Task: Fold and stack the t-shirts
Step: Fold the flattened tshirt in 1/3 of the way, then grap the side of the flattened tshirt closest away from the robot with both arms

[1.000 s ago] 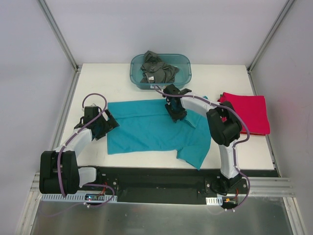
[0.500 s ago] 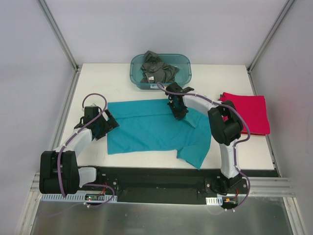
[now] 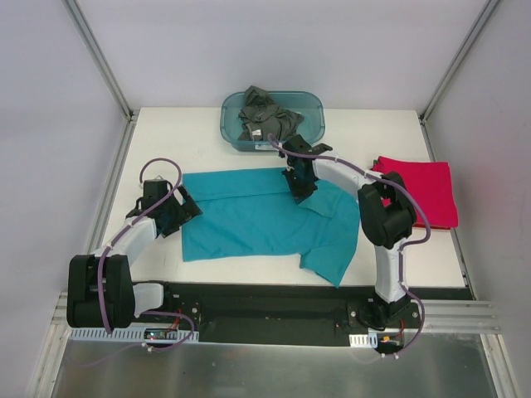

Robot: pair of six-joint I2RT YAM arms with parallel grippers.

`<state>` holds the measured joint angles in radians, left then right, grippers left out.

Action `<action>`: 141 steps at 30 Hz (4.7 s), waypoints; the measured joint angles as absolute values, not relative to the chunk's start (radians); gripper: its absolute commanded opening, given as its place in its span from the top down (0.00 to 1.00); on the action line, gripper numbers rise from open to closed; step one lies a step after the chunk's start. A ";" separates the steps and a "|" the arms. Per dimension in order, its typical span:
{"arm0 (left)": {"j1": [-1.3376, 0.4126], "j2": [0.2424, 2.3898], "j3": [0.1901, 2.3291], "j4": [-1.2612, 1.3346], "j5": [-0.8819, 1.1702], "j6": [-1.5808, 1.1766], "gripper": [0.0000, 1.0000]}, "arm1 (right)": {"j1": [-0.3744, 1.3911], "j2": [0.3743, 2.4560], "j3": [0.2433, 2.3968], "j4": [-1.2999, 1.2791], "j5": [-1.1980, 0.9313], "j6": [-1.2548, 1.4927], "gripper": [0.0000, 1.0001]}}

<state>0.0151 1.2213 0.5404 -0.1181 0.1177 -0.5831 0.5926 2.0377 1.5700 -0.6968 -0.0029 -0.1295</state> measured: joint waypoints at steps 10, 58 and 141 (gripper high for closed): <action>0.015 1.221 0.540 -0.118 0.118 -0.583 0.01 | 0.593 2.044 1.610 -0.709 -0.033 -0.032 0.58; -0.144 0.749 0.421 -0.770 -0.024 -1.019 0.48 | 0.479 1.358 0.869 -0.404 0.148 0.118 0.04; -0.129 0.784 0.426 -0.528 -0.294 -0.857 1.00 | 1.200 1.388 0.703 -0.635 0.136 0.079 0.81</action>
